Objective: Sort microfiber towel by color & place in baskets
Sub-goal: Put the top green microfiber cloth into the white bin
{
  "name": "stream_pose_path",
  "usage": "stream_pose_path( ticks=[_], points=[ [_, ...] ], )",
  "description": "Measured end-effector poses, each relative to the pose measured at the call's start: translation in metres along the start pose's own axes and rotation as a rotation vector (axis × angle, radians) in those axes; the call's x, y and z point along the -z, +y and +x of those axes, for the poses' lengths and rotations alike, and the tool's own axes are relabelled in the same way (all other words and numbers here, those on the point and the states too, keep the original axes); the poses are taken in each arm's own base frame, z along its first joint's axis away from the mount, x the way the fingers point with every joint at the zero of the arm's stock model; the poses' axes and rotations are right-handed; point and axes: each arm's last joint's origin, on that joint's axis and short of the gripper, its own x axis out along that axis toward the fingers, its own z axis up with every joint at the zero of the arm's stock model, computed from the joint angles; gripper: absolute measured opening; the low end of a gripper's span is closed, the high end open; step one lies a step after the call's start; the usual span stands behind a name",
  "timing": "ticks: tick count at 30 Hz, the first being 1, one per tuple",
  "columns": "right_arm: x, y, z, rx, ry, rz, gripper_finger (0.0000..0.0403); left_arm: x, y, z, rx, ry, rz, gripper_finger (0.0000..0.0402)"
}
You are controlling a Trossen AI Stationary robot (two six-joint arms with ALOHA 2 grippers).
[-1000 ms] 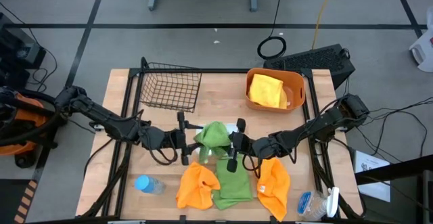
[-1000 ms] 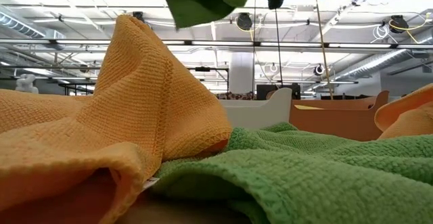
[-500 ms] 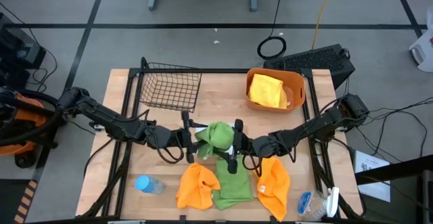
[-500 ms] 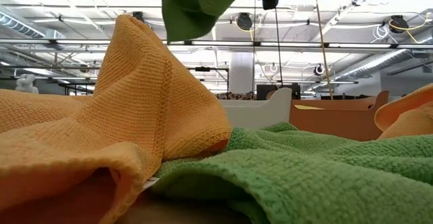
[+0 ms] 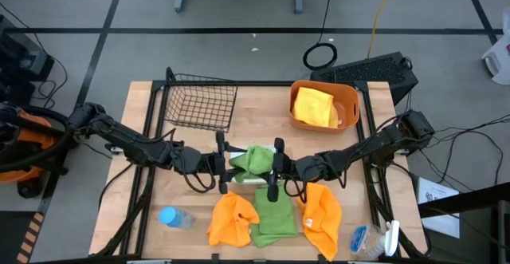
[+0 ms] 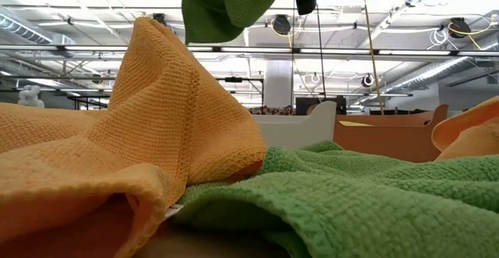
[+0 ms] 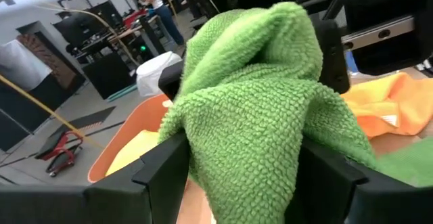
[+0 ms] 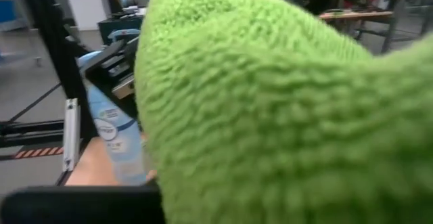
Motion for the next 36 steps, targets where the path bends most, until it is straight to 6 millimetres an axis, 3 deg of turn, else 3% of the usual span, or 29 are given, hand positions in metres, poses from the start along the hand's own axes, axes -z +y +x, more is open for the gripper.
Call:
stream_pose_path(
  ticks=[4, 14, 22, 29, 36],
  points=[
    [0.002, 0.000, 0.000, 0.002, 0.013, -0.025, 0.0014, 0.001, 0.000, -0.001, -0.025, 0.021, 0.031, 0.0238],
    [0.011, -0.002, -0.001, 0.024, 0.105, -0.040, 0.0006, -0.004, 0.000, -0.037, -0.141, 0.146, 0.069, 0.0238],
    [0.011, -0.003, -0.004, 0.028, 0.139, -0.051, 0.0006, 0.010, 0.010, -0.067, -0.175, 0.311, -0.027, 0.0238],
    [-0.007, -0.009, -0.006, 0.107, 0.334, 0.004, 0.0006, 0.025, 0.011, -0.077, -0.184, 0.435, -0.105, 0.0238],
    [-0.020, -0.017, -0.002, 0.128, 0.477, 0.052, 0.0006, 0.024, 0.007, -0.080, -0.181, 0.427, -0.163, 0.0238]
  ],
)
